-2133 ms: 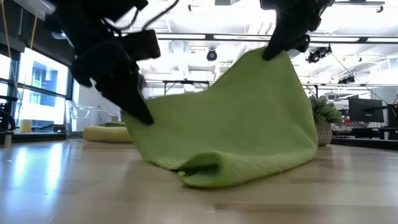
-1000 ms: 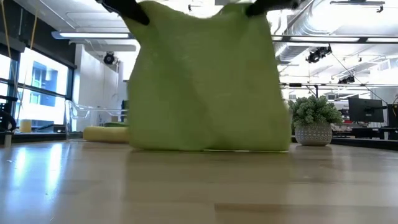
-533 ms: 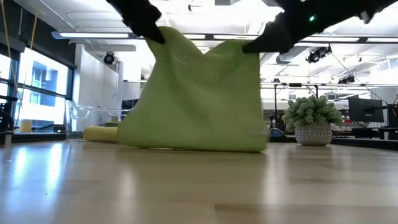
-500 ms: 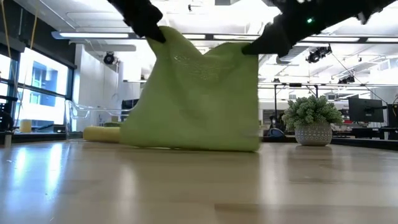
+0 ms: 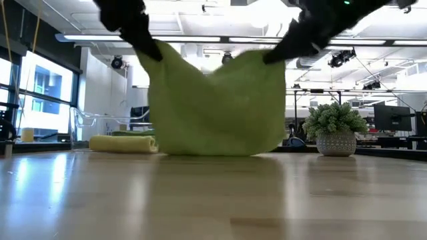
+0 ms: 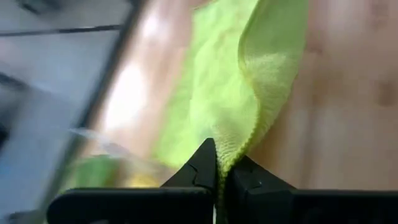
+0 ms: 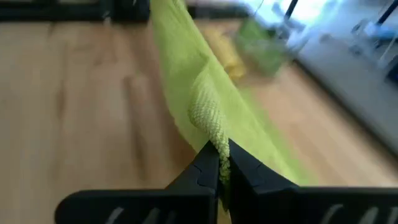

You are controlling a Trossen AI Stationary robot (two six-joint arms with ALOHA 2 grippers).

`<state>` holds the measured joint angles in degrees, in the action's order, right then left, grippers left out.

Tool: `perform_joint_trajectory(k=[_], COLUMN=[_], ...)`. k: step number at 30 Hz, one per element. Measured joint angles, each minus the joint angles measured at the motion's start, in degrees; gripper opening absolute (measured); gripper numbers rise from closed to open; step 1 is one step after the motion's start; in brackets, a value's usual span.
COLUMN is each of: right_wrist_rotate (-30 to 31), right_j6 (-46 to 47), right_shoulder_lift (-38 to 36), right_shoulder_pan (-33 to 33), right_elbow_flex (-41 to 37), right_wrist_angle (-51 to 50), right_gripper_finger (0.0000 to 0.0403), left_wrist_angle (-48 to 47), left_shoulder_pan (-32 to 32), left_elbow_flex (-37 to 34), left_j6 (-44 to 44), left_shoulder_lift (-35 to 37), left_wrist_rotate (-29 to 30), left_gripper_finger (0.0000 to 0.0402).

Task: Roll microfiber towels into tight, uniform cylinder then place into a basket
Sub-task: Fold the light green microfiber cloth

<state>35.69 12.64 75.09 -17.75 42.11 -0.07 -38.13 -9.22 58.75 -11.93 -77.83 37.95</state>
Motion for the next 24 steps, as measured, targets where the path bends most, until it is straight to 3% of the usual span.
perform_joint_trajectory(k=[4,10,17,21,24], right_wrist_rotate=[1.0,-5.3,-6.8,-3.0,3.0], right_j6=[8.9,24.4,40.5,45.0,45.8], right_shoulder_lift=[7.0,15.3,19.8,19.8,19.8], right_shoulder_pan=[-6.2,-12.3,-17.0,-19.5,-20.5], right_elbow_flex=[0.0,0.1,0.2,0.2,0.2], right_wrist_angle=[4.6,13.6,19.0,18.4,16.6], right_gripper_finger=[0.0000,0.0000,0.0000,0.0000,0.0000], left_wrist_angle=[2.9,6.0,5.5,3.1,3.1], left_shoulder_pan=[-5.8,-12.7,-14.2,-13.0,-11.9], left_elbow_flex=[0.0,1.0,3.1,3.1,3.1], left_j6=[-5.7,-14.7,-23.2,-27.4,-26.0], left_shoulder_lift=[-7.0,-16.1,-18.2,-18.3,-18.3], left_wrist_rotate=[-4.3,-9.9,-14.5,-16.6,-13.0], left_gripper_finger=[0.0000,0.0000,0.0000,0.0000,0.0000])
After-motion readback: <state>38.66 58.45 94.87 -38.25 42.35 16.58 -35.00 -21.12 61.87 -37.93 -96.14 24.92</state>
